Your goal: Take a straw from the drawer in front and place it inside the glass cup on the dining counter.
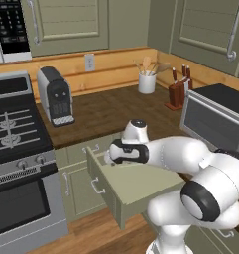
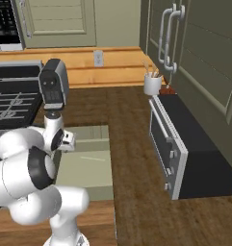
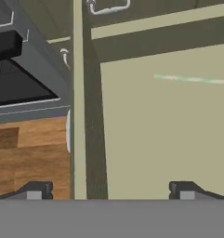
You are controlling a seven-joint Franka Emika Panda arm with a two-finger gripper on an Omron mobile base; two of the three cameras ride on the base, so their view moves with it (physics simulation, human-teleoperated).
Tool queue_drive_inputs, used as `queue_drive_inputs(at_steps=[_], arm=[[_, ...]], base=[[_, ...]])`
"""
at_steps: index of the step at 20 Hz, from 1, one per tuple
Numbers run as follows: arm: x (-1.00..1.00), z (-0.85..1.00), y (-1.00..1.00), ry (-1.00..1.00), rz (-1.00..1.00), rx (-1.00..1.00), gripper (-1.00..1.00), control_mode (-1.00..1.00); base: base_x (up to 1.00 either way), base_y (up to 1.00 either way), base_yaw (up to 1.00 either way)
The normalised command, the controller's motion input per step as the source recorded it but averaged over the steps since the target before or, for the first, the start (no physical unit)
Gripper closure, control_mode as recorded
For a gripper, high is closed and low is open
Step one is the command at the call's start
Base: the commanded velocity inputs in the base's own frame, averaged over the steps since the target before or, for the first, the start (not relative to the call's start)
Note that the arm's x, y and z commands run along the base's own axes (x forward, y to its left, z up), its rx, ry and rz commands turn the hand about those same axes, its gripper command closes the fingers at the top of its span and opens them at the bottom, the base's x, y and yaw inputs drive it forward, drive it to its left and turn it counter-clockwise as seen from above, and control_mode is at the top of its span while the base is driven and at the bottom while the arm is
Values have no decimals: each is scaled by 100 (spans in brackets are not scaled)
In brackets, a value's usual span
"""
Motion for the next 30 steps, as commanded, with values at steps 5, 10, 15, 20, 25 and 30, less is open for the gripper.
queue_drive_inputs(at_steps=[5, 10, 15, 20, 25, 30], arm=[[47, -11, -19, 1, -3, -8, -100, -100], [18, -60, 0, 0, 0, -2, -100, -100], [8, -81, 0, 4, 0, 2, -100, -100], [9, -69, 0, 7, 0, 6, -100, -100], [0, -49, 26, 7, 0, 8, -100, -100], [0, -37, 64, 7, 0, 6, -100, -100]], base=[[0, 0, 0], [0, 0, 0], [0, 0, 0], [0, 0, 0], [0, 0, 0], [0, 0, 0]])
